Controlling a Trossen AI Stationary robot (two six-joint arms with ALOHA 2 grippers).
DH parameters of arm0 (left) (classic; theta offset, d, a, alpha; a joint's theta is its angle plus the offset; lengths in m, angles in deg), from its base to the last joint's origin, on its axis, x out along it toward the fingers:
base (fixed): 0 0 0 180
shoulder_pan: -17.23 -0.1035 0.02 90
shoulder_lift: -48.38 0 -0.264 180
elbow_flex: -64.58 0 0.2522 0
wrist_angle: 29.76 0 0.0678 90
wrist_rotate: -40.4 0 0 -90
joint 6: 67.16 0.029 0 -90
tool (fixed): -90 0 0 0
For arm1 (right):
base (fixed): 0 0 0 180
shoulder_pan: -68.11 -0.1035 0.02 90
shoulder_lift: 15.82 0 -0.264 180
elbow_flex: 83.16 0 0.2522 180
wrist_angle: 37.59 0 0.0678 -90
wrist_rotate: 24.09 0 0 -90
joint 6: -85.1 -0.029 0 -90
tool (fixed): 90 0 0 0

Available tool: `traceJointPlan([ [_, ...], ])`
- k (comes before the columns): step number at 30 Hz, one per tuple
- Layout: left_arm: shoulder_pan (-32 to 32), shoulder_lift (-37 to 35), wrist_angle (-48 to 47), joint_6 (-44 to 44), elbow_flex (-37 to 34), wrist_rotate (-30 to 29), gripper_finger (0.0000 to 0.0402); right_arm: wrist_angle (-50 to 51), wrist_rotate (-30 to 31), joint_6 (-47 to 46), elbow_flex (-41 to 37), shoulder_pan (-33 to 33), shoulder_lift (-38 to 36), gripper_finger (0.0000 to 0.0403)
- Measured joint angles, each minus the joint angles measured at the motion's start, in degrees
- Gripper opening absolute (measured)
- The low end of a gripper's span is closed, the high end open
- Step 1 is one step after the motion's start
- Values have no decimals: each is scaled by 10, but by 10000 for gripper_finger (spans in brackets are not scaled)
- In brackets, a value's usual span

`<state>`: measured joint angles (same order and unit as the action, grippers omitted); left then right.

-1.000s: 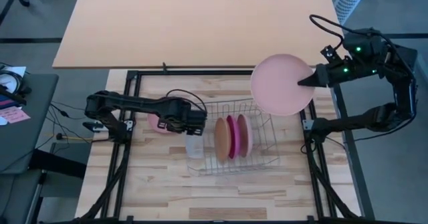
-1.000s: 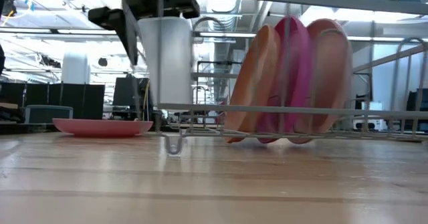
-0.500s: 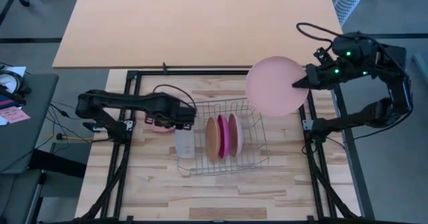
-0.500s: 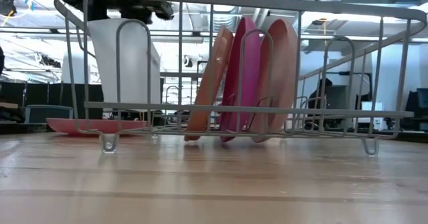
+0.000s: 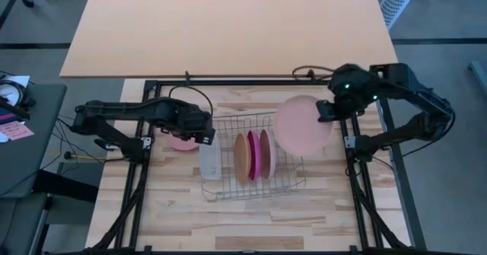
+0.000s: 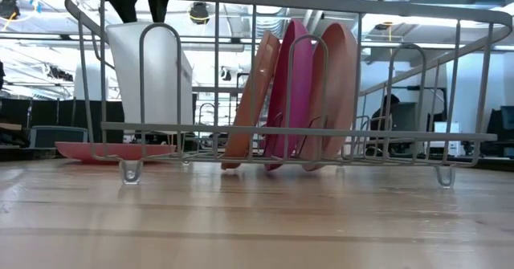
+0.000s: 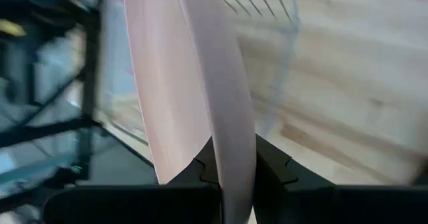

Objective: Sort dishes
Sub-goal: Put the light orange plate in the dish rack

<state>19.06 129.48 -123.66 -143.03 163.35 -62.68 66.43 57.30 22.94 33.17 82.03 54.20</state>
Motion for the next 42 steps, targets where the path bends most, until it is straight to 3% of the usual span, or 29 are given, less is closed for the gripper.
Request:
traceJointPlan([
  [7,-21,8,23,59,0,38,196,-3,-4,9,-45,-6,-7,45],
  [11,-27,32,27,60,0,29,196,-2,3,17,-45,12,-12,45],
  [21,-18,108,18,75,0,52,196,-3,118,2,-46,-7,24,45],
  [26,-12,108,9,58,0,31,196,-3,125,-22,-46,-26,45,45],
  [36,-12,108,-99,75,0,3,196,-2,123,-63,-79,-81,69,45],
  [42,-12,71,-59,80,-1,14,196,-2,118,-102,-104,-104,69,45],
])
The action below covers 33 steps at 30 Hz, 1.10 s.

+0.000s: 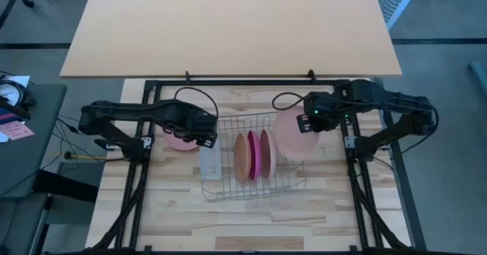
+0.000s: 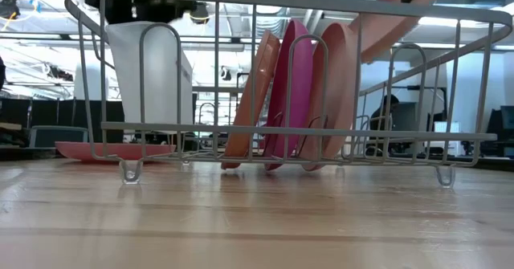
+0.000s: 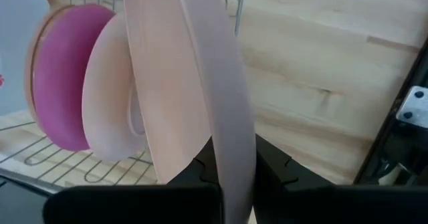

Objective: Sort dishes
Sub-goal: Put the light orange plate in the dish rack

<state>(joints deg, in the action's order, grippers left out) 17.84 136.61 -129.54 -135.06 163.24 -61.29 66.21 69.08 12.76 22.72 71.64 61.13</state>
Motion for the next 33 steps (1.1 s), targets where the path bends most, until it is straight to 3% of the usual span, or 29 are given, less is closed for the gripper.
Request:
traceJointPlan([
  [5,0,-38,45,-31,1,12,196,0,0,-18,-3,-6,0,45],
  [14,8,-27,159,2,-35,35,196,1,1,1,-3,-12,23,45],
  [23,28,-31,182,-17,-99,27,196,-1,-5,19,-3,-20,60,45],
  [33,37,-28,201,-18,-165,35,196,0,-9,-26,-4,-32,54,45],
])
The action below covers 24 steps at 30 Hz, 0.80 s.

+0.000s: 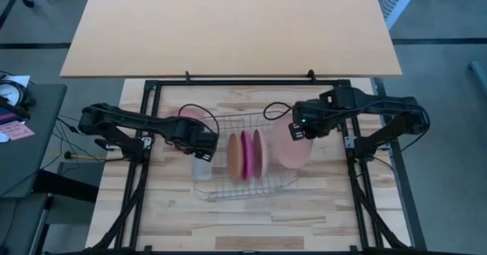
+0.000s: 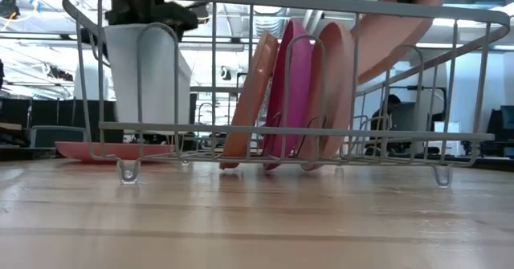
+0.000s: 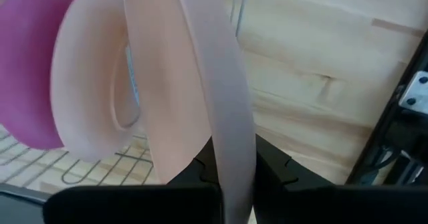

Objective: Sort dishes
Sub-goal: Put the light orange plate in the dish rack

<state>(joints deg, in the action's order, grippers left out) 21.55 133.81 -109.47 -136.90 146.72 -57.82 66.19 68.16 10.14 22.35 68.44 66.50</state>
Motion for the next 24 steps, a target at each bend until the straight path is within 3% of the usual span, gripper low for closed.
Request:
traceJointPlan([
  [10,2,-29,-67,-13,-9,3,196,-2,-10,-27,0,-8,-3,45],
  [19,2,-100,9,-14,-9,3,196,0,-11,-24,1,-8,25,45],
  [24,2,-140,5,-15,-9,-3,196,0,-22,-15,2,-10,43,45],
])
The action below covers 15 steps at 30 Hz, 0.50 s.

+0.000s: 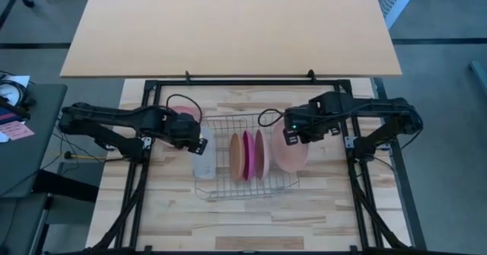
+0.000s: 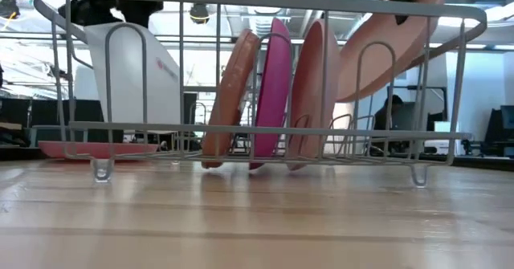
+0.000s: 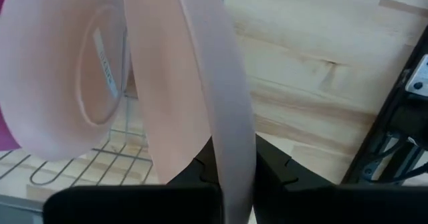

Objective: Sort dishes
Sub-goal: Put the light orange plate in the dish rack

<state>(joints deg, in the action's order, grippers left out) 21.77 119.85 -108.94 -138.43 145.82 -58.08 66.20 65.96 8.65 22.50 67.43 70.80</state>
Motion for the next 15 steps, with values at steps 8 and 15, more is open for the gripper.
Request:
traceJointPlan([
  [8,0,-13,2,34,0,13,196,-1,26,-41,0,-1,-1,45],
  [15,-1,-11,10,86,0,24,196,-6,42,-96,0,-1,-1,45],
])
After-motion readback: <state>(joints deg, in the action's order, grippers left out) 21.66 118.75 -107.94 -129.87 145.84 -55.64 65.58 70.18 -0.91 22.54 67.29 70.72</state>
